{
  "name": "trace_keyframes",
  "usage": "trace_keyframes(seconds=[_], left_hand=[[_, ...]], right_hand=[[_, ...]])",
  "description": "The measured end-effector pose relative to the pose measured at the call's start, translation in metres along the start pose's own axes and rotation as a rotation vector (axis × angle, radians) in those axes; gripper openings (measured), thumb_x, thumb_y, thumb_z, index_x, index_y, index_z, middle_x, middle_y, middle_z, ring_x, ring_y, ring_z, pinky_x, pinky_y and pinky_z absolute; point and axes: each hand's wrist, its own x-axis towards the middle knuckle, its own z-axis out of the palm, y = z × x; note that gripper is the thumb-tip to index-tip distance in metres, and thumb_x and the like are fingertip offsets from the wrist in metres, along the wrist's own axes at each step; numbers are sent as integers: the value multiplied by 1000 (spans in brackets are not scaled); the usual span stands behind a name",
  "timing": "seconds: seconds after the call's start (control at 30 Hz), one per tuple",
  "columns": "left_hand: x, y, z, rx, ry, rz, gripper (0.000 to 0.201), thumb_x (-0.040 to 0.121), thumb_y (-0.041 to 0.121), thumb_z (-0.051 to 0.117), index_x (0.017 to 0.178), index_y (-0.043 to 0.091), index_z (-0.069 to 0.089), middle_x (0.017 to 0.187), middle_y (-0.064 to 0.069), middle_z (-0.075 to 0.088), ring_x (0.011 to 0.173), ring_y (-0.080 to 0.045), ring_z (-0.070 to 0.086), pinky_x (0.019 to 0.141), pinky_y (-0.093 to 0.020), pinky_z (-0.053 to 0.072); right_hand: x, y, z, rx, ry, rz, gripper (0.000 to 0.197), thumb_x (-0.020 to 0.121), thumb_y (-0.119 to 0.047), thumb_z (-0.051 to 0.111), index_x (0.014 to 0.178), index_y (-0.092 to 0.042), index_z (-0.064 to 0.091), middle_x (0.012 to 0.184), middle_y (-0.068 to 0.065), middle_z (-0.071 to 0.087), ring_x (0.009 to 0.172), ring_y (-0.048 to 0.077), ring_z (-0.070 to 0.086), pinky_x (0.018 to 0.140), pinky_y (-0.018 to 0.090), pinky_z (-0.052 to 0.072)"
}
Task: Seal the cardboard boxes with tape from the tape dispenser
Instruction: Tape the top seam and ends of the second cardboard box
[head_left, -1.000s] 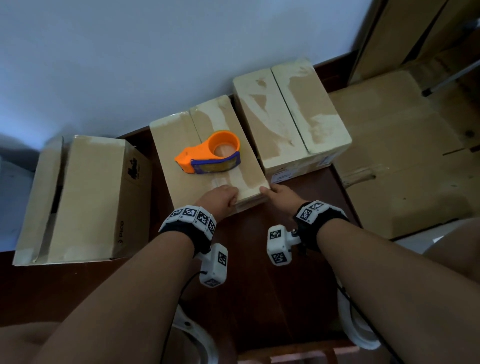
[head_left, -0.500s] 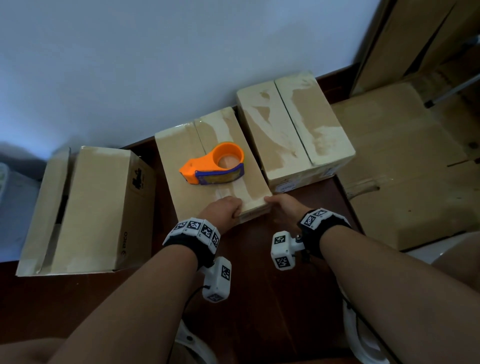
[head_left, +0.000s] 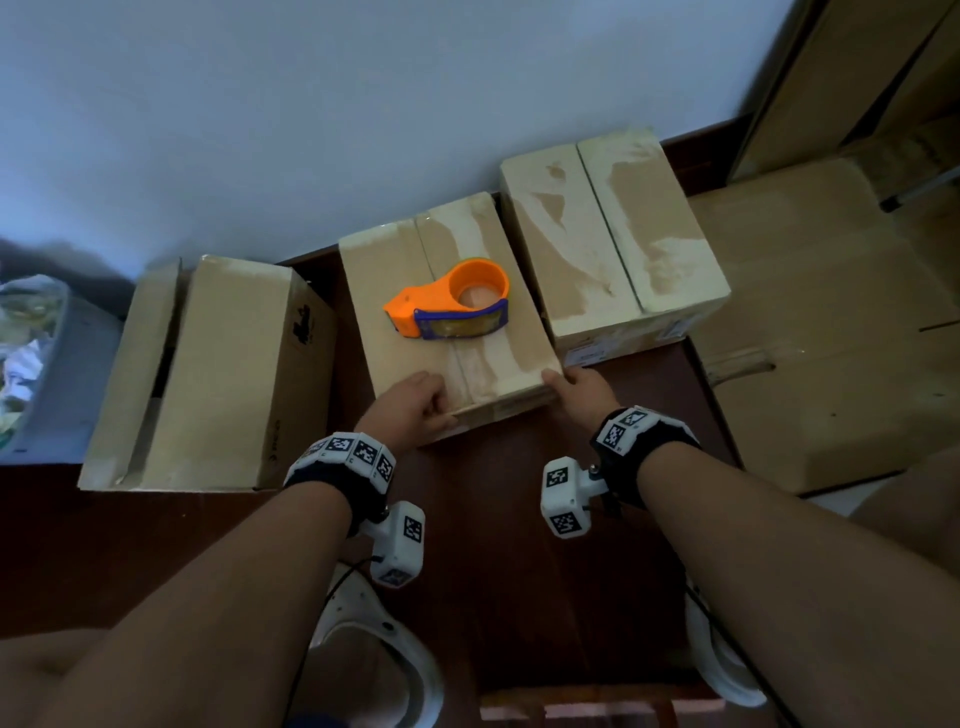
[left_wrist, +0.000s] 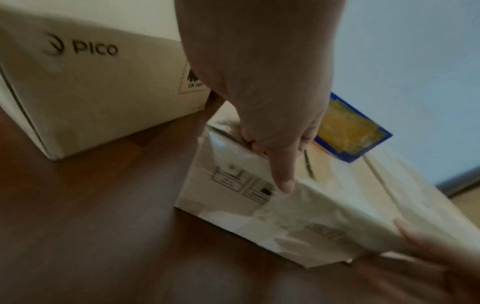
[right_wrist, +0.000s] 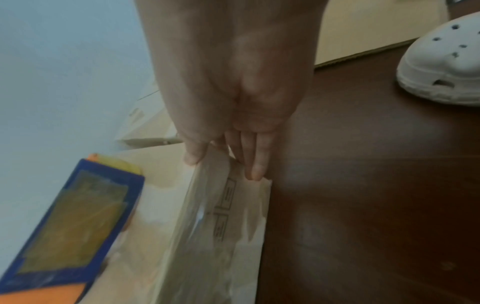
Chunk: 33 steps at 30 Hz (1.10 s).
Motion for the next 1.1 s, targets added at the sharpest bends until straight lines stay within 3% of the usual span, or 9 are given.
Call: trace_keyframes(seconds=[0.2, 0.33, 0.47, 0.57, 0.63, 0.7, 0.77, 0.87, 1.1], left_hand=[[-6, -4, 3, 13, -12, 27, 22, 84, 14, 68, 83, 14, 47, 87, -1, 46, 76, -15, 42, 66, -26, 30], [-2, 0, 0, -15, -74, -9, 25, 86, 15, 67, 85, 15, 41, 91, -4, 42, 77, -17, 41, 72, -33, 39], [-4, 5, -6, -95, -44, -121, 24, 85, 28, 70, 83, 17, 49, 85, 2, 49, 71, -13, 45, 67, -25, 38], [-18, -5, -16, -241, 179, -367, 24, 90, 34, 63, 82, 13, 56, 78, 2, 58, 70, -12, 52, 60, -20, 40], [-30, -18, -22, -251, 293, -650, 36, 93, 43, 56, 83, 9, 56, 80, -5, 62, 75, -20, 59, 64, -28, 45], [-39, -32, -17, -357, 216, -848, 45, 92, 53, 51, 82, 9, 56, 83, -10, 69, 79, -27, 66, 75, -36, 54], [-44, -36, -8, -628, 151, -886, 52, 91, 56, 51, 79, 6, 61, 79, -15, 72, 76, -31, 70, 82, -44, 57], [-47, -30, -4, -870, 230, -915, 44, 92, 46, 56, 81, 3, 64, 78, -15, 70, 75, -29, 69, 86, -45, 56], [-64, -29, -3, -1346, 192, -950, 12, 92, 14, 62, 100, 6, 62, 100, -7, 65, 94, -13, 62, 85, -23, 52]], right_hand=[[25, 17, 18, 143, 15, 49, 57, 78, -53, 50, 100, -2, 65, 103, 23, 67, 100, 39, 64, 90, 51, 52], [5, 6, 18, 270, 40, 97, 51, 87, -43, 56, 116, -1, 61, 113, 20, 64, 107, 39, 61, 88, 51, 54], [-14, -6, 8, 25, 91, 121, 52, 94, -49, 49, 122, -6, 59, 115, 16, 63, 103, 34, 62, 88, 38, 51], [-21, -15, 5, -27, 169, 82, 50, 95, -43, 51, 128, -6, 52, 125, 17, 58, 116, 34, 55, 92, 34, 42], [-20, -22, 3, -18, 176, 61, 50, 97, -42, 48, 130, -5, 49, 127, 18, 57, 117, 34, 54, 91, 33, 42], [-19, -27, 2, -41, 185, 68, 49, 100, -43, 42, 128, -3, 50, 128, 20, 56, 118, 35, 52, 91, 35, 41], [-17, -28, 2, -53, 191, 68, 48, 102, -40, 39, 127, -2, 50, 128, 21, 56, 118, 36, 52, 90, 36, 41], [-14, -24, 4, 12, 197, 63, 45, 101, -38, 41, 129, -3, 49, 127, 19, 57, 118, 34, 53, 91, 35, 41], [-12, -20, 11, 125, 217, 51, 40, 100, -38, 44, 123, -6, 49, 117, 17, 62, 105, 32, 59, 84, 37, 44]])
